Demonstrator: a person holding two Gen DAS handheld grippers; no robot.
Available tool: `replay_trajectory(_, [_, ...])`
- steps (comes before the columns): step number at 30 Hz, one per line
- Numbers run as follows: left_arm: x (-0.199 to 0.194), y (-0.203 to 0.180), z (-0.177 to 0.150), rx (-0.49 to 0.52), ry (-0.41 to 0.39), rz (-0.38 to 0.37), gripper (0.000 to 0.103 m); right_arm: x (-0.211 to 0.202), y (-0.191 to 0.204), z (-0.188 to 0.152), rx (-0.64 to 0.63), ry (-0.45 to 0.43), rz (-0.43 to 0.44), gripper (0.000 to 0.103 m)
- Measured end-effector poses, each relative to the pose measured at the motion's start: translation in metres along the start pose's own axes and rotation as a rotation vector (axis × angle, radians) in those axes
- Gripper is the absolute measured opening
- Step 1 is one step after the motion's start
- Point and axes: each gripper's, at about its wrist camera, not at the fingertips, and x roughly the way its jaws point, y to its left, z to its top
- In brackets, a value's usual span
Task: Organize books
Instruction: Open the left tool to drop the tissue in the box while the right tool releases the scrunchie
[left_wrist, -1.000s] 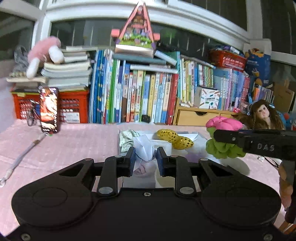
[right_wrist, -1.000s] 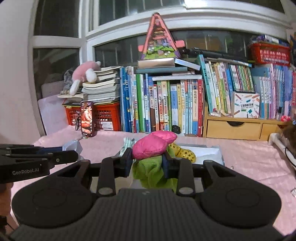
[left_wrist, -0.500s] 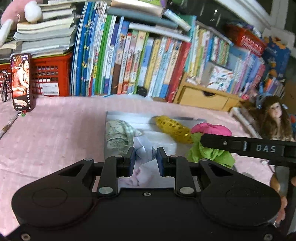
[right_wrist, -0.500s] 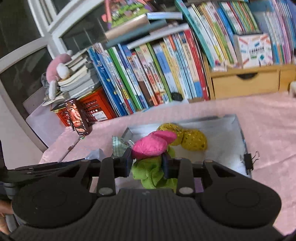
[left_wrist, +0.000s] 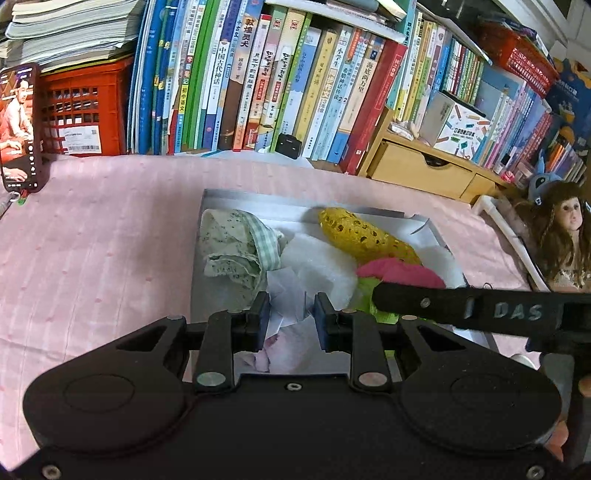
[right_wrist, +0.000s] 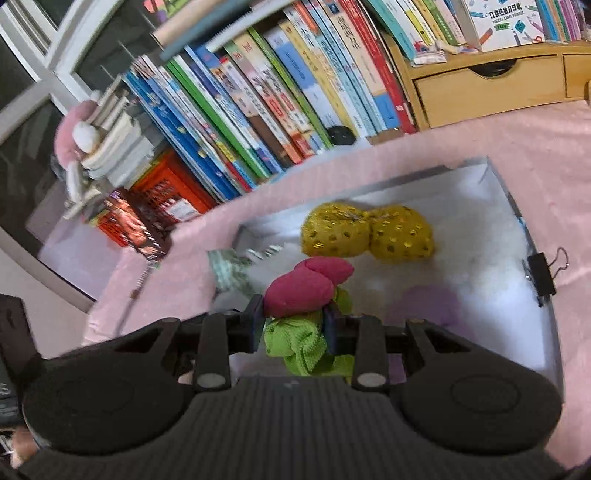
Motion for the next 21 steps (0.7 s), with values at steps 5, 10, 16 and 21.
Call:
replay_trajectory(5, [0.004,0.001,0.002,0.0,0.011,-0.011,0.026,0.008,-0.003,-0.001,0.0,0.02,-0.066,0.038])
replay_trajectory(10, [0.006,-0.001,0.005,-0.005,0.015,-0.022,0.031,0.01,0.0,-0.001,-0.034,0.016,-0.142,0.038])
replay_trajectory(16, [-0.012,-0.008,0.001,0.06,-0.025,-0.001,0.047,0.002,0.003,-0.003,-0.049,-0.019,-0.105,0.061])
replay_trajectory(21, [-0.032,-0.007,-0.002,0.08,-0.072,0.014,0.055,-0.013,0.003,-0.003,-0.055,-0.059,-0.073,0.073])
